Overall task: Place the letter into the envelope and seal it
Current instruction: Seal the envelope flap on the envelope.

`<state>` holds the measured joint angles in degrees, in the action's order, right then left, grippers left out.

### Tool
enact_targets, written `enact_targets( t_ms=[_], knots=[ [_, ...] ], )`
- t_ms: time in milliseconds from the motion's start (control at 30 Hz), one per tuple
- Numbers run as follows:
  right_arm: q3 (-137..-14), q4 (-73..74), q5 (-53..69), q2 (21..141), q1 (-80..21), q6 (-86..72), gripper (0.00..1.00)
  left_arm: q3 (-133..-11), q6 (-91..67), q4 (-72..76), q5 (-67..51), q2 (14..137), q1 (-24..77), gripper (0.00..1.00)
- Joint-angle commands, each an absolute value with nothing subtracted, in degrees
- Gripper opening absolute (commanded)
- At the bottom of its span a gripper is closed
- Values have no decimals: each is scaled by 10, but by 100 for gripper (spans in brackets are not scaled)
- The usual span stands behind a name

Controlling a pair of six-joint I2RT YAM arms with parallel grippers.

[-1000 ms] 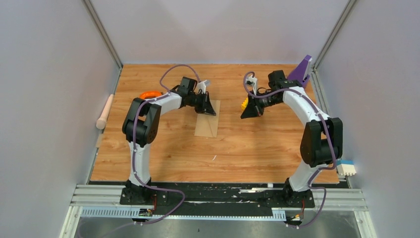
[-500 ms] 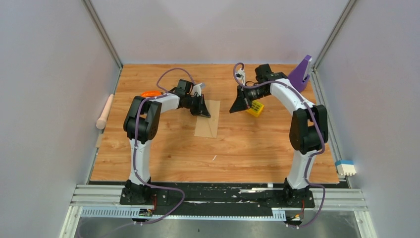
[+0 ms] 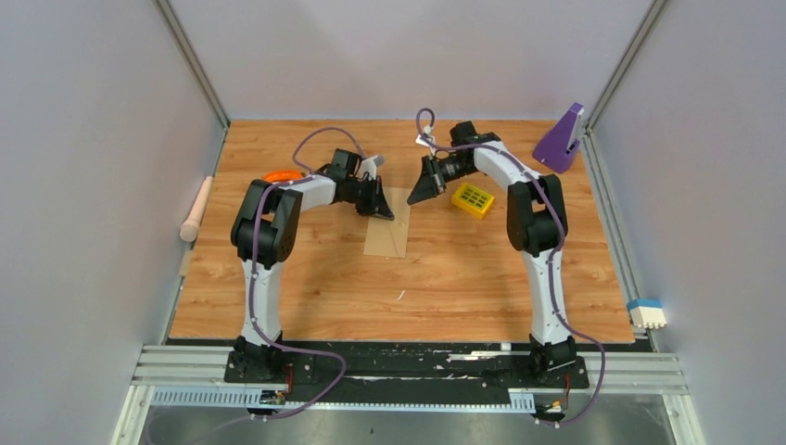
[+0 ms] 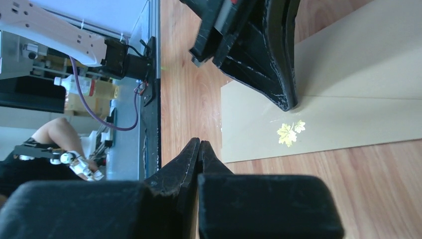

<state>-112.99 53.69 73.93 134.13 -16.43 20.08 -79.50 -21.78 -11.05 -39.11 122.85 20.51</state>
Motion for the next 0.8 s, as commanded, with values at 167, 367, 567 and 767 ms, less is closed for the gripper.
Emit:
enact_targets(
  t_ms=[167,367,567,767],
  knots=[
    [-1141,502,699,1391,-226,141,0,-754,-262,-101,-363,1253,205,0],
    [-1121,465,631,1403,-236,100,0,-727,-297,-67,-365,1244,202,0],
    [-1100,450,577,1413,-237,85,0,-719,-308,-57,-374,1243,198,0],
    [-1118,447,576,1436,-238,66,0,-717,-312,-54,-378,1244,198,0]
  ],
)
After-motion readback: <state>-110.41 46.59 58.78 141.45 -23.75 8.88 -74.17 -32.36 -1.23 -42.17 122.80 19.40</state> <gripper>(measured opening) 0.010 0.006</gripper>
